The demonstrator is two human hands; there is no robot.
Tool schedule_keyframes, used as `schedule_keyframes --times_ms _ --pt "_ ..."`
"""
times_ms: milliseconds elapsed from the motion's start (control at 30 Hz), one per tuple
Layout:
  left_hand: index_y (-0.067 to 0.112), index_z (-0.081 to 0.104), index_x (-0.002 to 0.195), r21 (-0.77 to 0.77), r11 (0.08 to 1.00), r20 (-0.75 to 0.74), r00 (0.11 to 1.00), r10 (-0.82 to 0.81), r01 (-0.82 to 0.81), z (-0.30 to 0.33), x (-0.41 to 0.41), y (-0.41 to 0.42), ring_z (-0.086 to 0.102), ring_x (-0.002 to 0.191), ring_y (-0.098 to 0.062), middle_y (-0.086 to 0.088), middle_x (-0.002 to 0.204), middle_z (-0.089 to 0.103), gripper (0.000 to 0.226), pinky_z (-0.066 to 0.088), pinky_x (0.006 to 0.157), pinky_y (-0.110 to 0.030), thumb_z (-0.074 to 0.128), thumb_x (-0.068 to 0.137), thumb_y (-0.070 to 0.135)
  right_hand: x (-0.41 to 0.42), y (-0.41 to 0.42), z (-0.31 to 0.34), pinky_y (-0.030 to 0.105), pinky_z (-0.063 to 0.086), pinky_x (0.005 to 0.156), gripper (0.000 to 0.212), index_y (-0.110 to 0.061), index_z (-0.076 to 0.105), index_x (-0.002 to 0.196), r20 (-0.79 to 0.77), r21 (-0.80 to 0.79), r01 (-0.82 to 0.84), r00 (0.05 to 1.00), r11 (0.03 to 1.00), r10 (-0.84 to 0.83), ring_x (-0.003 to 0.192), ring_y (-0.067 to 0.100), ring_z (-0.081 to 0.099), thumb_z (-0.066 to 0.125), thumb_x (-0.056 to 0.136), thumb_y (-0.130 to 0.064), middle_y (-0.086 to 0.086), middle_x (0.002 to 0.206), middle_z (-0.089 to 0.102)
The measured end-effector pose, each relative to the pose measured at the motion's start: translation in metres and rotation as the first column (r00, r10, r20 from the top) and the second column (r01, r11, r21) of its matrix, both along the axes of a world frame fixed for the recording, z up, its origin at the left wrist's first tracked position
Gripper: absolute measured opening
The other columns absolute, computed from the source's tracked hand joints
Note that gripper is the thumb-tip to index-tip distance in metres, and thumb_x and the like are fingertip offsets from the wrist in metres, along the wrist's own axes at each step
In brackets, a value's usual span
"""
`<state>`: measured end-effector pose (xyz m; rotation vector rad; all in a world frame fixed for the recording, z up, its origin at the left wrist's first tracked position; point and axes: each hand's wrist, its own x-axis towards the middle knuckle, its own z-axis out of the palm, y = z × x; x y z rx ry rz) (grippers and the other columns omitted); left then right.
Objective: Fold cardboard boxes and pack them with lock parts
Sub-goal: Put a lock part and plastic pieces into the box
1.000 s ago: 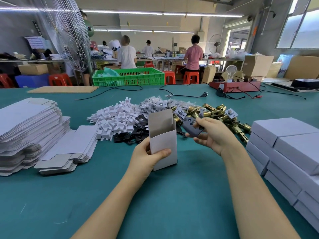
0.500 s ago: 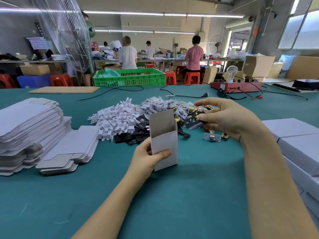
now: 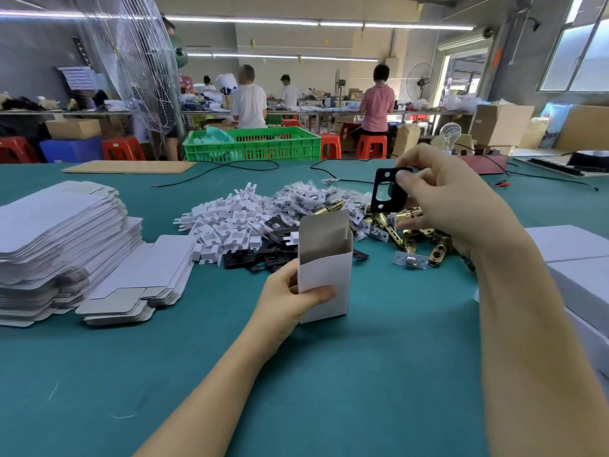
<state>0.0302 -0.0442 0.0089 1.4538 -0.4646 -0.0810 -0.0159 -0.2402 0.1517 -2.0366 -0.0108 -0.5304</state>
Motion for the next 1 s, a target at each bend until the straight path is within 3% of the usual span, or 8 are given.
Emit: schedule_keyframes --times_ms 100,200,367,633,833,1000 --pt "0.044 0.074 0.094 0.019 1.000 0.018 1.000 -0.018 0.018 0.002 -0.001 0.000 0.069 0.092 -0.004 0.010 0.099 0.076 0.041 0.051 0.073 -0.014 0.082 0.074 0.009 -0.006 0.005 0.008 0.025 0.059 0.060 0.017 -0.027 0.057 0.095 0.029 -0.051 -0.048 0.998 0.998 0.050 0.080 0.041 0.065 0.049 0.099 -0.012 0.015 0.087 0.047" --pt "0.043 0.074 0.094 0.014 1.000 0.012 1.000 -0.013 0.013 0.002 -0.002 -0.001 0.069 0.092 -0.006 0.009 0.099 0.076 0.037 0.053 0.074 -0.017 0.080 0.067 0.018 -0.007 0.012 0.008 0.045 0.059 0.077 0.024 -0.020 0.054 0.108 0.013 -0.199 -0.126 0.991 0.972 0.131 0.076 0.026 0.070 0.056 0.093 -0.002 0.008 0.088 0.060" --pt "0.042 0.075 0.092 -0.001 1.000 -0.001 1.000 -0.020 0.020 0.001 -0.001 0.000 0.070 0.091 -0.005 0.009 0.097 0.076 0.038 0.052 0.073 -0.015 0.082 0.071 0.012 -0.001 0.037 0.002 0.044 0.052 0.084 0.018 -0.013 0.064 0.094 -0.058 -0.462 -0.204 0.978 0.863 0.200 0.084 0.023 0.066 0.063 0.084 0.002 0.003 0.092 0.069" --pt "0.031 0.073 0.097 -0.043 0.999 -0.050 0.999 -0.022 0.020 0.001 0.001 0.000 0.071 0.090 -0.006 0.007 0.098 0.076 0.037 0.052 0.070 -0.014 0.078 0.078 0.000 0.006 0.051 -0.001 0.024 0.052 0.071 0.019 -0.021 0.066 0.089 0.000 -0.457 -0.262 0.955 0.850 0.295 0.076 0.012 0.065 0.067 0.084 -0.002 -0.002 0.088 0.071" --pt "0.035 0.075 0.093 -0.035 0.999 -0.027 0.999 -0.032 0.031 0.000 0.001 -0.001 0.070 0.088 -0.005 0.006 0.098 0.076 0.036 0.053 0.071 -0.016 0.081 0.072 0.007 0.012 0.053 -0.010 0.021 0.041 0.073 0.023 -0.015 0.070 0.096 -0.019 -0.609 -0.146 0.985 0.780 0.169 0.084 0.015 0.059 0.063 0.082 0.001 -0.002 0.082 0.063" --pt "0.034 0.074 0.095 -0.034 0.999 -0.033 0.999 -0.038 0.037 -0.002 0.002 0.000 0.070 0.089 -0.006 0.006 0.097 0.076 0.036 0.055 0.073 -0.019 0.081 0.073 0.007 0.012 0.056 -0.011 0.029 0.049 0.081 0.023 -0.016 0.071 0.096 -0.058 -0.662 -0.142 0.989 0.736 0.139 0.087 0.017 0.062 0.062 0.082 0.000 0.002 0.091 0.071"
